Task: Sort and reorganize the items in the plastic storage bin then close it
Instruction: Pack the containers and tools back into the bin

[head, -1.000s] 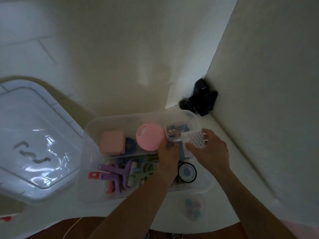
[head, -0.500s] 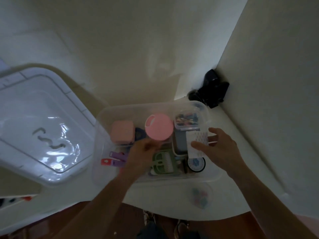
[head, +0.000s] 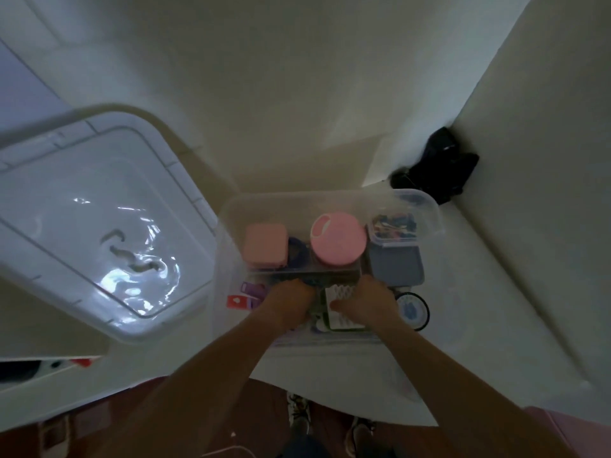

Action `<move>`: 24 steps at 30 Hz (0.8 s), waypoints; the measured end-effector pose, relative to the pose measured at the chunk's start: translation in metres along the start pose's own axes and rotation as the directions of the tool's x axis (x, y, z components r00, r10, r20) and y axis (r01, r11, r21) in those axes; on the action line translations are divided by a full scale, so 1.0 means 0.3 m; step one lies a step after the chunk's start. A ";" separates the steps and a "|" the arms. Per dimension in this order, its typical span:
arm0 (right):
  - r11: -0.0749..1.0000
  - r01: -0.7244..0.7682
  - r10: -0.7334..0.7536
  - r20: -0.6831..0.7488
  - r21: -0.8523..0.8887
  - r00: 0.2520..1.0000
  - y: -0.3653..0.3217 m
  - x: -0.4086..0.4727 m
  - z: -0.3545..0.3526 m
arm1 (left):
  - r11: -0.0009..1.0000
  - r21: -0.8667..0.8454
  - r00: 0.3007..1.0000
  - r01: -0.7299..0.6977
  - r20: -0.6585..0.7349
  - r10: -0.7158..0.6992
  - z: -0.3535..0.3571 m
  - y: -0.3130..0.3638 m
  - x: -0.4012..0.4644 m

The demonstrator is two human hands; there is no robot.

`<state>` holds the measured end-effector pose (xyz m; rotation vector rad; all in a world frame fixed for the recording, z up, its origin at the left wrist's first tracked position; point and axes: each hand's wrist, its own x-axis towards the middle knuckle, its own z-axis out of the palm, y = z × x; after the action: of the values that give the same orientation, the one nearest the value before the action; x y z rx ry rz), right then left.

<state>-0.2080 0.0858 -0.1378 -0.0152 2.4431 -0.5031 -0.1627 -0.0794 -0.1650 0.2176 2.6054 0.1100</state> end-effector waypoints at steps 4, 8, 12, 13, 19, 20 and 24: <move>0.997 -0.047 0.048 -0.020 0.053 0.999 0.012 0.008 0.026 | 1.000 0.007 1.000 0.028 -0.010 -0.028 0.016 0.012 0.020; 0.996 -0.061 0.065 -0.063 0.068 0.996 0.009 0.005 0.038 | 1.000 -0.014 1.000 0.007 -0.008 -0.007 0.036 -0.004 0.022; 0.995 -0.096 0.097 -0.058 0.023 0.994 0.006 0.007 0.035 | 1.000 -0.009 1.000 -0.018 -0.005 0.018 0.030 -0.014 0.011; 0.995 -0.099 0.100 -0.056 0.013 0.993 0.004 0.005 0.032 | 1.000 0.003 1.000 -0.022 -0.005 0.022 0.025 -0.013 0.009; 0.999 -0.024 0.019 -0.175 -0.027 0.984 -0.091 -0.067 -0.019 | 0.997 -0.057 0.997 0.043 -0.059 -0.047 -0.010 -0.039 -0.025; 1.000 0.017 -0.021 -0.206 -0.022 0.978 -0.124 -0.079 -0.027 | 0.991 -0.098 0.988 0.087 -0.118 -0.099 -0.025 -0.064 -0.049; 0.989 0.142 -0.150 -0.262 -0.049 0.953 -0.322 -0.072 -0.024 | 0.961 -0.148 0.932 0.232 -0.248 -0.263 -0.100 -0.200 -0.176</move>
<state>-0.2056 0.0016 -0.0852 -0.1513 2.7259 -0.5641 -0.1407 -0.1487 -0.1203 -0.1830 2.8557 0.2141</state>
